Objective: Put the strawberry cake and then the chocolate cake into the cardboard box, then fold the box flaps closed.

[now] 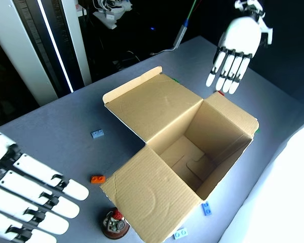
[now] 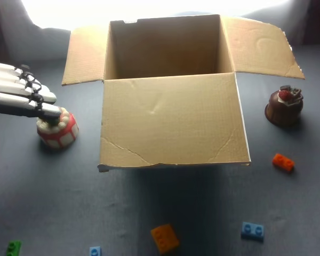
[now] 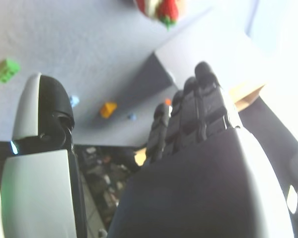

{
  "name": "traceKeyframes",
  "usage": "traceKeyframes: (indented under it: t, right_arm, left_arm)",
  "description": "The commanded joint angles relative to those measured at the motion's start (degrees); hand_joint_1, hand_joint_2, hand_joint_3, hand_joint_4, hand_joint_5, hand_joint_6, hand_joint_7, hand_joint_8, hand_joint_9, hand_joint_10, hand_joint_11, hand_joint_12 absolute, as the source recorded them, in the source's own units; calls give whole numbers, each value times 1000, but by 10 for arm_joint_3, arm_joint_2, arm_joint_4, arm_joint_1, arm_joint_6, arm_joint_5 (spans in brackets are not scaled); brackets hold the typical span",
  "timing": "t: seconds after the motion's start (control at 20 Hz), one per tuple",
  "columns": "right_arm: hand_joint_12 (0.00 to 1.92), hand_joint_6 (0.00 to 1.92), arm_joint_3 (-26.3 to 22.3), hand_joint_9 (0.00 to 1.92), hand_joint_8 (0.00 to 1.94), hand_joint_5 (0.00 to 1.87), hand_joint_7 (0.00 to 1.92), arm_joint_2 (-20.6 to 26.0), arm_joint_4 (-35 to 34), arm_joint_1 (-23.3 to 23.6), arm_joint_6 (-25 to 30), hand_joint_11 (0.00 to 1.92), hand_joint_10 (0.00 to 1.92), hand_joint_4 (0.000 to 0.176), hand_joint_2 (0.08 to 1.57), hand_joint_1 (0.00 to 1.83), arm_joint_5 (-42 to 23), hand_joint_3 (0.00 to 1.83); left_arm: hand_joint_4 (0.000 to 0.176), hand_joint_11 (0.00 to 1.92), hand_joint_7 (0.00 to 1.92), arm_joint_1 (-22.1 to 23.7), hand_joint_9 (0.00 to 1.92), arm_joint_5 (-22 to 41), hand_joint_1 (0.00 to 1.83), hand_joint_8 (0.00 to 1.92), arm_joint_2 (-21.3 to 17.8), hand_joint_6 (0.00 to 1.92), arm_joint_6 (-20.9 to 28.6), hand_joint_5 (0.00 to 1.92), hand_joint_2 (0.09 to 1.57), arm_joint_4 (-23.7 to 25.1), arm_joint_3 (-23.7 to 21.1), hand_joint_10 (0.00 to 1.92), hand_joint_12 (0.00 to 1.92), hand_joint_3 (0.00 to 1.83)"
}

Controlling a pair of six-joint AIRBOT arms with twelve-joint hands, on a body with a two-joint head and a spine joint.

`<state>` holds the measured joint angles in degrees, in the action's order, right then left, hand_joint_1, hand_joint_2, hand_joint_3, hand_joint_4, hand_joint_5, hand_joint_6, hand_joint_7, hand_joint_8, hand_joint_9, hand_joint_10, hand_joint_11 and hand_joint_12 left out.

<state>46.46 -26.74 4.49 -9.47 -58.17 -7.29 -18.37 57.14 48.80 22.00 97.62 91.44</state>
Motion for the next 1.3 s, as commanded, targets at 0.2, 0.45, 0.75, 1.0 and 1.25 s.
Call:
traceKeyframes:
  t: [0.2,0.45,0.75,1.0,1.25]
  right_arm:
    - [185,1,2,45,1,30,34,6,-26,6,-2,0,3,6,1070,1036,-87,0]
    - [149,0,2,54,3,20,41,7,-51,5,-2,0,3,6,1088,1016,-84,5]
    - [180,5,2,53,1,37,49,6,-54,4,-2,0,1,2,1060,1038,-83,0]
    - [308,6,0,51,2,66,54,6,-59,4,-1,0,0,8,1056,1024,-77,0]
    - [242,7,-2,41,3,62,42,6,-59,4,-1,0,5,2,1056,1032,-77,0]
  left_arm:
    - [59,0,5,-40,55,-21,1160,2,35,1,-4,3,988,-80,31,5,385,0]
    - [59,0,0,-44,44,-32,1148,0,73,0,-13,0,987,-96,59,2,418,0]
    - [59,0,7,-48,64,-48,1159,1,110,0,-13,5,976,-97,91,5,469,0]
    - [59,0,0,-46,52,-60,1181,0,134,0,-13,4,988,-97,107,3,400,2]
    - [66,0,0,-49,51,-70,1180,0,162,0,-13,0,1005,-93,133,0,429,5]
